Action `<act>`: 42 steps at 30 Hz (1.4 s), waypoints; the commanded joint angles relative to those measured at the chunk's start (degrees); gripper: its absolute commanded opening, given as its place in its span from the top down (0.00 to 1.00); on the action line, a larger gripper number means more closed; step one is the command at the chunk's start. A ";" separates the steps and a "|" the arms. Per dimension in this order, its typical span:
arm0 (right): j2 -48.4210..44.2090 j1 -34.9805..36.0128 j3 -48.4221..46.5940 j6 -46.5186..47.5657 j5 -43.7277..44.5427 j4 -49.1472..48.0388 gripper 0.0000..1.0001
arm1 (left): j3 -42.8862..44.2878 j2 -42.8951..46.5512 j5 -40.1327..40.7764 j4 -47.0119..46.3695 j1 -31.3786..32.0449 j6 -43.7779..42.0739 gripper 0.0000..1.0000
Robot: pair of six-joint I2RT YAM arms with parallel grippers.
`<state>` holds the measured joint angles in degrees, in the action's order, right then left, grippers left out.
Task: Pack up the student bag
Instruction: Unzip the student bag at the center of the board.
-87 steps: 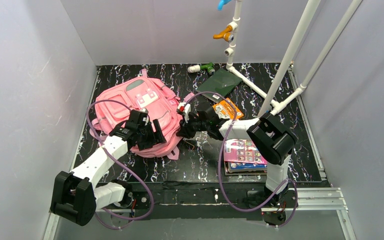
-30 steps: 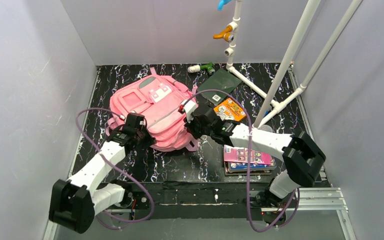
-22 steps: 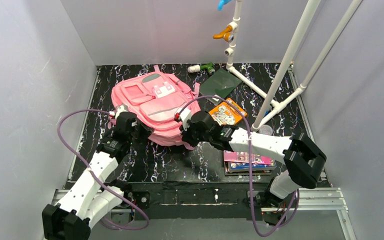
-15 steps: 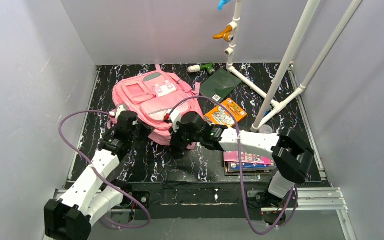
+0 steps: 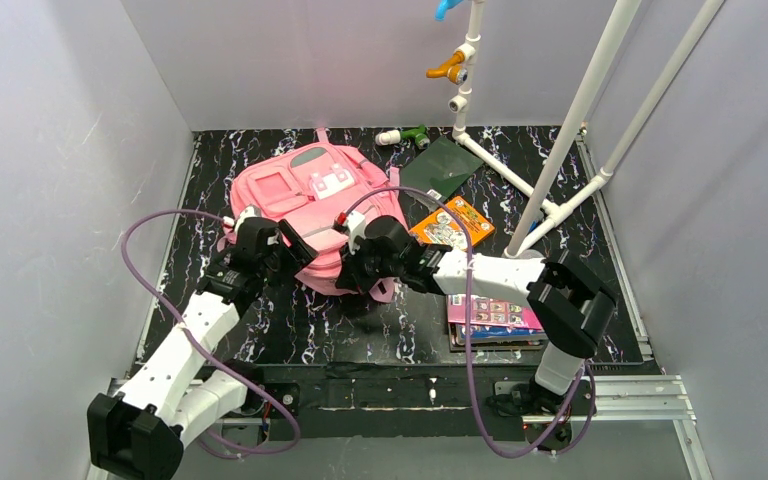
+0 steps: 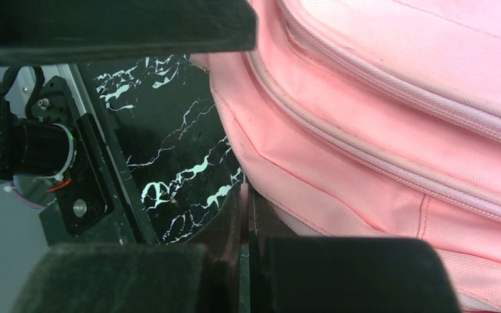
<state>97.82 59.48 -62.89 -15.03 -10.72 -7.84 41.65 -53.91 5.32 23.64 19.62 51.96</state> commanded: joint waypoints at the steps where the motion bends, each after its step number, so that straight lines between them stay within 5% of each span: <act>1: 0.87 -1.89 -1.30 -4.57 -6.59 -3.42 0.99 | 1.88 4.14 0.73 7.22 0.15 -3.61 0.24; 6: 1.56 -2.05 0.75 -9.19 -9.96 -7.67 0.99 | 1.69 8.69 -1.36 10.54 0.12 -6.36 0.12; 11: 1.57 -2.18 2.35 -13.37 -9.42 -9.21 0.93 | 0.75 7.73 -12.47 10.44 0.09 -5.52 0.21; 18: 4.81 -2.94 2.52 -17.30 -13.29 -10.91 0.92 | 1.47 4.46 -22.55 11.85 0.09 -5.06 0.16; 24: 4.66 -4.57 3.93 -17.81 -13.93 -12.21 0.96 | 1.31 8.26 -14.99 12.43 0.11 -5.42 0.17; 32: 4.11 -11.04 -2.27 -8.91 -12.77 3.52 0.99 | 11.19 1.20 3.14 18.92 -2.10 -13.53 0.02; 42: 3.82 -11.30 -7.41 -3.51 -11.62 10.29 0.99 | 16.36 -17.23 -10.79 4.60 -13.77 -13.48 0.02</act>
<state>103.74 48.42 -66.46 -22.06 -23.77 -0.43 54.26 -65.17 -0.16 34.17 7.09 40.25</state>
